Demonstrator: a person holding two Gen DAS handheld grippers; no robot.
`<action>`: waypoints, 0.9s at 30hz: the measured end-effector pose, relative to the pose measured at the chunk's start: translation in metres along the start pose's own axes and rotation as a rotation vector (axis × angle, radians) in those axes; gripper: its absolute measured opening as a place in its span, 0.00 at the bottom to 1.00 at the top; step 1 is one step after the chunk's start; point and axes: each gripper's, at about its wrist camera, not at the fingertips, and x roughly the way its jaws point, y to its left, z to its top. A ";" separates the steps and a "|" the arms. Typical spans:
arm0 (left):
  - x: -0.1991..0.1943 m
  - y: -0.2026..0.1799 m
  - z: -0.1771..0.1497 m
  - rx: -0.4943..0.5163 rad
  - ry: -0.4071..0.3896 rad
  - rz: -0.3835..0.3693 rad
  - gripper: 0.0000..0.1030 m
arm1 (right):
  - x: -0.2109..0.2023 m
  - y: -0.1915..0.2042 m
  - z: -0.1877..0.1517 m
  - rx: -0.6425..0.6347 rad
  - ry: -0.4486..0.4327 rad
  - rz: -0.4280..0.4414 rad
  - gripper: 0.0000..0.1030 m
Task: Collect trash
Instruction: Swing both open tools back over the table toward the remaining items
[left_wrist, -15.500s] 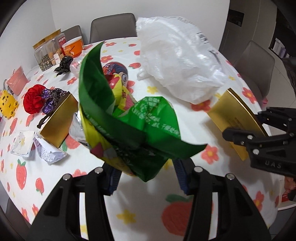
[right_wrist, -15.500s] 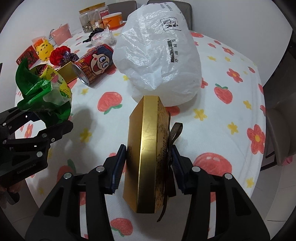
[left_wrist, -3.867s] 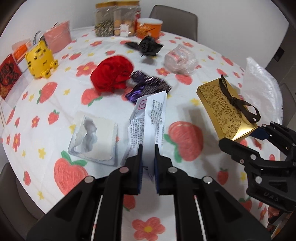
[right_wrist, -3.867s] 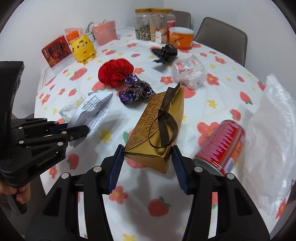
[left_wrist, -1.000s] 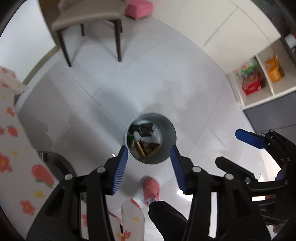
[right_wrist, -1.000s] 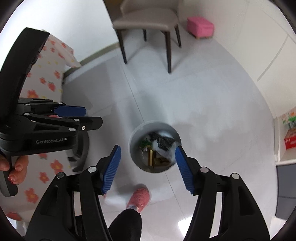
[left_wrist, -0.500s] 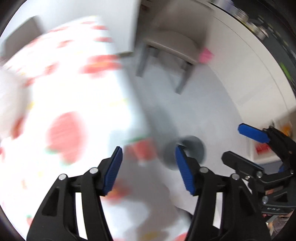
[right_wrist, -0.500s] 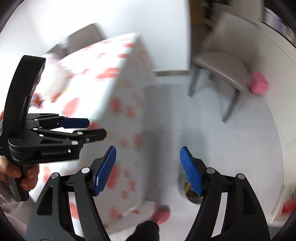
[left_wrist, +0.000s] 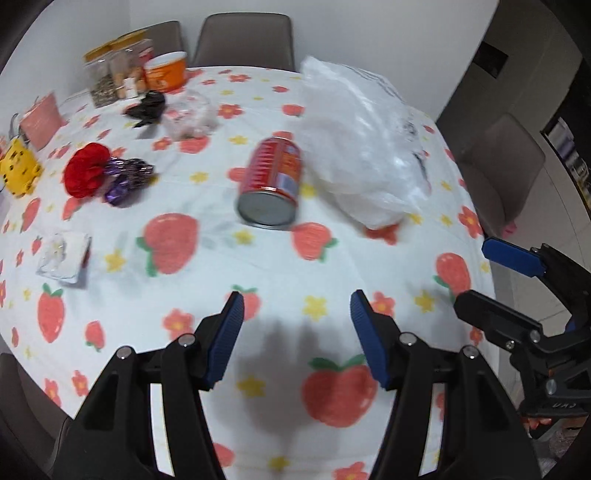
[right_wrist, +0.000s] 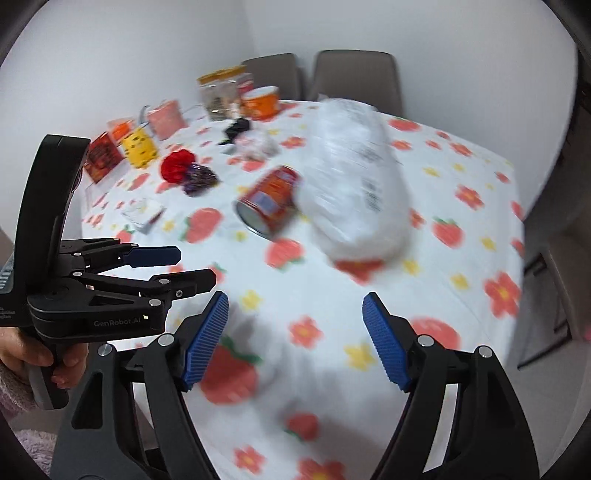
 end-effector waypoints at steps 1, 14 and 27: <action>-0.007 0.022 0.005 -0.022 -0.009 0.012 0.59 | 0.005 0.014 0.010 -0.015 0.002 0.010 0.71; -0.021 0.174 0.031 -0.104 -0.040 0.097 0.59 | 0.079 0.116 0.085 -0.083 0.047 0.044 0.72; -0.017 0.234 0.011 -0.223 -0.019 0.168 0.59 | 0.098 0.109 0.091 -0.089 0.076 -0.001 0.72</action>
